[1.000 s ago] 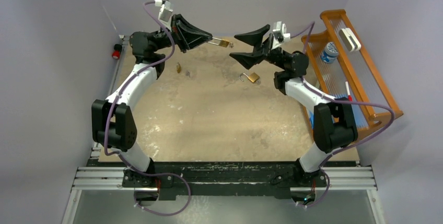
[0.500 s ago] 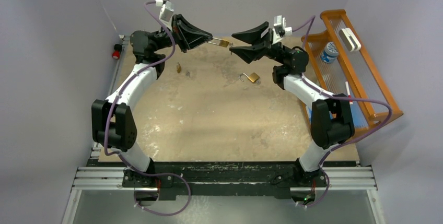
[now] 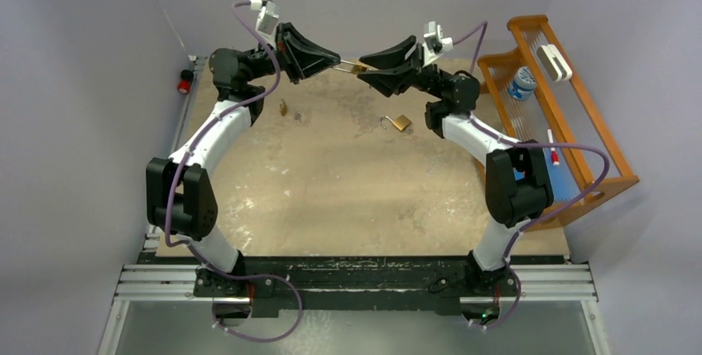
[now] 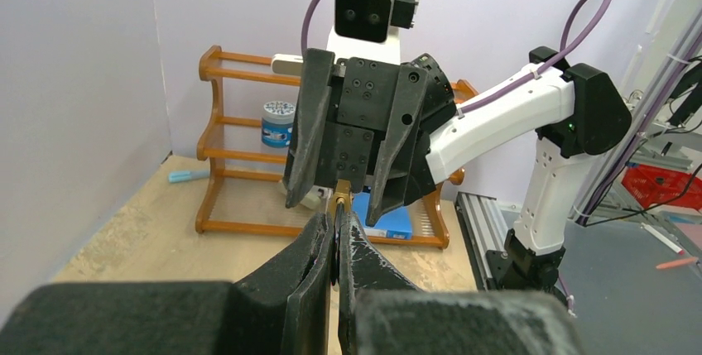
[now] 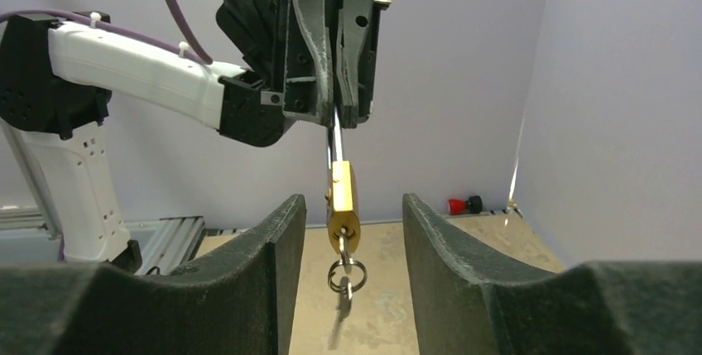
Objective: Lock with the key
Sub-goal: Lock the lock.
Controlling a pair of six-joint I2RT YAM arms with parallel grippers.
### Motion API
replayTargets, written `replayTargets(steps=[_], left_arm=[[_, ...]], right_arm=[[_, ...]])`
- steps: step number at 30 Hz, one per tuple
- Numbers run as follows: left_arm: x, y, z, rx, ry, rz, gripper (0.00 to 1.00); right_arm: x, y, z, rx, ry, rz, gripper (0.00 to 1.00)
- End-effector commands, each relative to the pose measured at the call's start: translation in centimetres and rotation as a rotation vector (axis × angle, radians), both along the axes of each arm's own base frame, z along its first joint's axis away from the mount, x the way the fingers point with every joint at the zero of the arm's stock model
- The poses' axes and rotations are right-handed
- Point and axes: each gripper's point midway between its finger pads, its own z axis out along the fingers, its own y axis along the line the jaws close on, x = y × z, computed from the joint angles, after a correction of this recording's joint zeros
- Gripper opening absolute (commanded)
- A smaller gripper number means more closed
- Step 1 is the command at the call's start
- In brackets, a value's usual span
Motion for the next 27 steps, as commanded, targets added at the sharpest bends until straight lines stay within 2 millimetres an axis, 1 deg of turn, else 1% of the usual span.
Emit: replayTargets(steps=[1,3,8,9,12,13,14,16,17,18,19,21,24,27], left_arm=[[-0.7,0.1,3.1,-0.047,-0.119,0.027,0.00],[-0.7,0.2,3.1,-0.049,-0.118,0.031,0.00],[-0.4,0.2,3.1,-0.060,-0.121,0.046,0.00],[-0.4,0.2,3.2,-0.063,-0.123,0.051,0.00],[-0.2,0.3,3.3,-0.065,-0.136,0.067,0.00],[-0.4,0.3,3.1,-0.055,-0.144,0.060,0.06],[-0.7,0.4,3.0,-0.040,-0.155,0.047,0.24],[-1.1,0.7,2.7,-0.022,-0.161,0.040,0.53],[-1.4,0.9,2.7,-0.012,-0.171,0.036,0.59],[-1.6,1.1,2.5,-0.002,-0.175,0.033,0.63],[-1.7,1.2,2.3,0.008,-0.179,0.031,0.64],[-1.7,1.3,1.9,0.026,-0.179,0.036,0.62],[-1.2,1.2,1.1,0.053,-0.161,0.042,0.62],[-0.9,0.9,0.8,0.056,-0.145,0.036,0.58]], right_arm=[[-1.9,0.3,2.9,0.024,-0.113,0.038,0.45],[-1.9,0.4,2.9,0.024,-0.108,0.044,0.37],[-1.9,0.6,2.7,0.007,-0.080,0.066,0.05],[-1.9,0.6,2.6,-0.001,-0.077,0.071,0.00],[-2.1,0.8,1.9,-0.059,-0.039,0.102,0.00],[-1.9,0.6,1.8,-0.082,-0.010,0.115,0.00],[-1.8,0.3,1.9,-0.100,0.006,0.128,0.00],[-1.7,-0.9,1.8,-0.122,0.038,0.151,0.00],[-1.4,-1.7,1.6,-0.128,0.054,0.157,0.00],[-1.4,-2.4,1.7,-0.131,0.060,0.168,0.00],[-1.5,-2.9,1.7,-0.136,0.068,0.183,0.00],[-1.9,-3.7,2.1,-0.137,0.055,0.210,0.00],[-2.2,-3.8,2.2,-0.143,0.073,0.243,0.00],[-2.0,-3.8,2.3,-0.136,0.079,0.234,0.00]])
